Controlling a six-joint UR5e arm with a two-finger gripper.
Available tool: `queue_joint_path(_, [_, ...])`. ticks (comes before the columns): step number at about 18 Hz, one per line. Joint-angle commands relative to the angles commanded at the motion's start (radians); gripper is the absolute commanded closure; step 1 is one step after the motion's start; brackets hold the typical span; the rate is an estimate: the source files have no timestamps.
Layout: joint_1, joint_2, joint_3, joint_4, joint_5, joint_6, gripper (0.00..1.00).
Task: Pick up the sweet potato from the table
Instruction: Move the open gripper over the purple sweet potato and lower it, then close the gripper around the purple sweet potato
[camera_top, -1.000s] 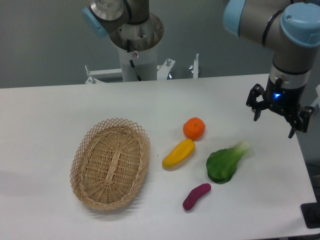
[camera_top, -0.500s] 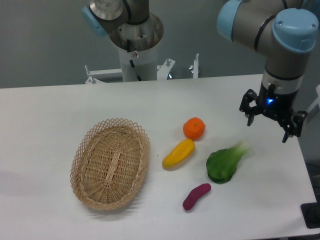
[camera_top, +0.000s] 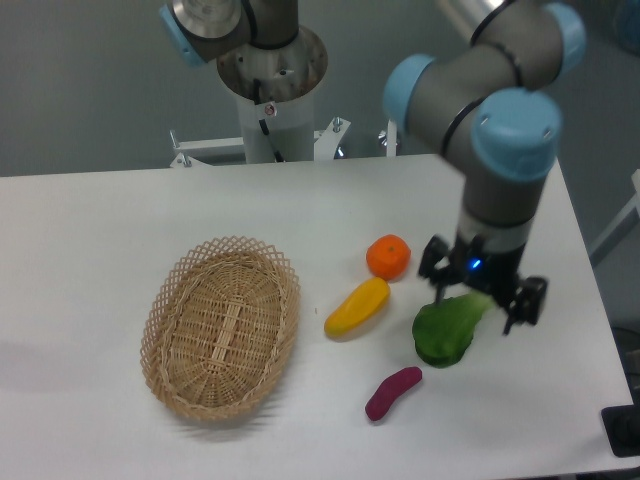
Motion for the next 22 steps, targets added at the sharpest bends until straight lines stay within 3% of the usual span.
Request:
queue_joint_path(2, [-0.028,-0.035,-0.008,0.054,-0.003,-0.057,0.0])
queue_joint_path(6, [-0.048,-0.12,-0.006,0.08,0.006,-0.049,0.0])
queue_joint_path(10, [-0.063,-0.153,-0.032,0.138,0.014,-0.028,0.0])
queue_joint_path(13, [-0.075,-0.166,-0.069,0.192,0.07,0.055,0.0])
queue_joint_path(17, [-0.08,-0.163,-0.118,0.252,0.072,0.064,0.0])
queue_joint_path(22, [-0.083,-0.163,-0.135,0.264,0.075,0.066,0.0])
